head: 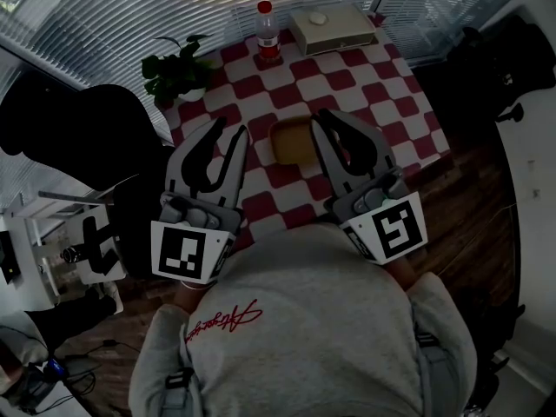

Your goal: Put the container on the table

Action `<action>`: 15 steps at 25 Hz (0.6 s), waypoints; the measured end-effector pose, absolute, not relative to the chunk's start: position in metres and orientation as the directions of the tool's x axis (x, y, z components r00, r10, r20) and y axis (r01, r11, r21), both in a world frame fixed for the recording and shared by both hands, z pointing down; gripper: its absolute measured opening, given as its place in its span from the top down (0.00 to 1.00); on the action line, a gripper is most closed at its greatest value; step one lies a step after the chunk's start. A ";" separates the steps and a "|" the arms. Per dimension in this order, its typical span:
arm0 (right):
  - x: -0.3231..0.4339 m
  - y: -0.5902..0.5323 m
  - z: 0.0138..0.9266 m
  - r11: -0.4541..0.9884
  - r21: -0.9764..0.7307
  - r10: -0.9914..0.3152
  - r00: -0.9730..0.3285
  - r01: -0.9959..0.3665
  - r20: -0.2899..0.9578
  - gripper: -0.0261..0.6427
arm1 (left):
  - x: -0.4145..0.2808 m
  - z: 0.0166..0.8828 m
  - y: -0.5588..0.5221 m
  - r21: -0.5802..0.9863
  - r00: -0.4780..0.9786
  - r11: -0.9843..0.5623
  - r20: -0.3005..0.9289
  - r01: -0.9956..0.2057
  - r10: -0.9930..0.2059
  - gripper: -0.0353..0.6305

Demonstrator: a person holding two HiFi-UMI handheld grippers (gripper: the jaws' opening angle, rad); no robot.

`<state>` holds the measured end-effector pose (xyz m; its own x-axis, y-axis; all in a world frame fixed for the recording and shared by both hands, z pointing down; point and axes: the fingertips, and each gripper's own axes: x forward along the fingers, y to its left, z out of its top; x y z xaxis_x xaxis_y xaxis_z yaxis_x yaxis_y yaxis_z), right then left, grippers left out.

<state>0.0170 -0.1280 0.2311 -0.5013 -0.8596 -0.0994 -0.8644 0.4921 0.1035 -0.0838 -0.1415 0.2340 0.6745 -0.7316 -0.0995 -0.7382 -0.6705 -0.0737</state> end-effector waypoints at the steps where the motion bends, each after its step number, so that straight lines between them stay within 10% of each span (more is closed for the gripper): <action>1: 0.017 -0.128 0.231 0.491 0.104 -0.860 -0.500 -0.865 -0.099 0.89 | -0.083 0.234 -0.142 -0.074 0.675 -0.671 -0.097 -0.738 -0.732 0.79; 15: 0.015 -0.127 0.232 0.505 0.106 -0.853 -0.514 -0.857 -0.092 0.93 | -0.083 0.235 -0.142 -0.077 0.682 -0.677 -0.092 -0.732 -0.726 0.86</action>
